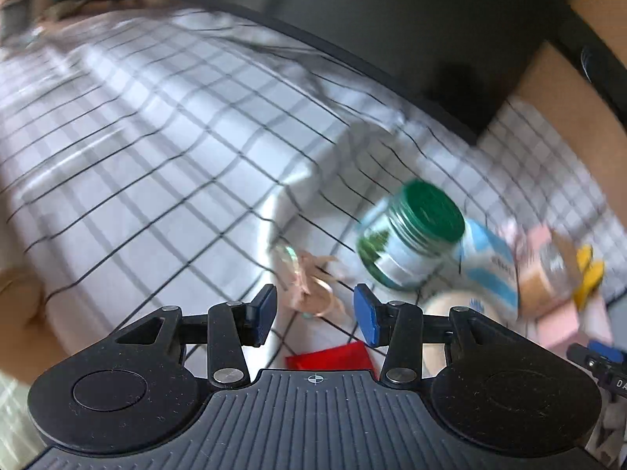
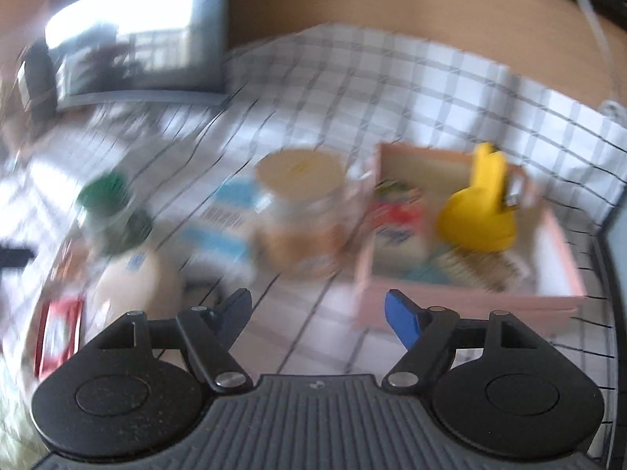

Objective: Organize soft objects

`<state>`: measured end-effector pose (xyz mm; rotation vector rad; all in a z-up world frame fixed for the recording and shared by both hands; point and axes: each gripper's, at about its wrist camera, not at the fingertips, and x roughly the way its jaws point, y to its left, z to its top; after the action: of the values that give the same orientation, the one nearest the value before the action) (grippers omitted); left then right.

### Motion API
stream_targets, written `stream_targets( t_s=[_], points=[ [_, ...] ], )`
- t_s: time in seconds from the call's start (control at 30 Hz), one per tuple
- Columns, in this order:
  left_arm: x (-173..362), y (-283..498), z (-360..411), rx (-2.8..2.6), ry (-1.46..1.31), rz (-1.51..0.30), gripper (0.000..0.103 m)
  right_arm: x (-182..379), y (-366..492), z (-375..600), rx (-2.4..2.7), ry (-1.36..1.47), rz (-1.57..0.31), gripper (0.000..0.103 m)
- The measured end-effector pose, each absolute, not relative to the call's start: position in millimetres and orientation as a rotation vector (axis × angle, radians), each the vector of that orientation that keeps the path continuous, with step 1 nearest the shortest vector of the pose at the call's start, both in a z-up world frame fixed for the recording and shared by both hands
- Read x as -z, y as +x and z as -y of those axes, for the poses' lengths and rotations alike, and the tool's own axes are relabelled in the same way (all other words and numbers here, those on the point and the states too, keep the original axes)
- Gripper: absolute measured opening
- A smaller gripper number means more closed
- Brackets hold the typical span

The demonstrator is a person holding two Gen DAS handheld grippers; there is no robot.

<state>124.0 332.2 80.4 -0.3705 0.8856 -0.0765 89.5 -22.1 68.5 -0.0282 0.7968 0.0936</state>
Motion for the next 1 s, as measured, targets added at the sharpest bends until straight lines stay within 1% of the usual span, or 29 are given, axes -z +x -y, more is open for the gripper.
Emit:
stream_targets(
  t_s=[0.13,0.23,0.43,0.57,0.73,0.8,0.83,0.9,0.93,1.0],
  points=[
    [-66.6,145.9,-317.5,0.062,-0.255,-0.902,0.047,-50.4,79.4,-7.8,-0.139,-0.124,-0.846,0.076],
    [-53.2,161.9,-311.1,0.041,-0.199,-0.951,0.047,-38.2,70.3,-27.3,-0.156,-0.204,-0.874,0.076],
    [-45.1,171.5,-303.5,0.05,-0.115,-0.985,0.047,-25.0,59.2,-48.8,-0.167,-0.295,-0.905,0.076],
    [-44.1,170.3,-297.5,0.053,-0.057,-0.989,0.047,-33.7,62.0,-45.7,-0.173,-0.237,-0.893,0.076],
    [-44.4,170.3,-291.9,0.04,-0.026,-0.993,0.047,-53.9,88.4,-38.0,-0.267,-0.044,-0.9,0.076],
    [-45.6,172.3,-295.6,0.035,-0.05,-0.997,0.043,-57.5,105.1,-41.8,-0.312,-0.003,-0.893,0.078],
    [-45.8,172.6,-297.6,0.023,-0.055,-0.994,0.032,-57.3,113.1,-44.8,-0.324,0.007,-0.89,0.079],
    [-45.8,171.4,-303.8,0.006,-0.058,-0.986,0.022,-53.3,128.9,-53.3,-0.344,0.012,-0.89,0.079],
    [-45.9,170.2,-308.1,0.015,-0.08,-0.981,0.021,-49.0,136.1,-58.0,-0.351,0.01,-0.898,0.079],
    [-47.3,167.2,-314.8,0.021,-0.11,-0.972,0.016,-41.1,145.4,-61.8,-0.36,0.024,-0.903,0.084]
  ],
)
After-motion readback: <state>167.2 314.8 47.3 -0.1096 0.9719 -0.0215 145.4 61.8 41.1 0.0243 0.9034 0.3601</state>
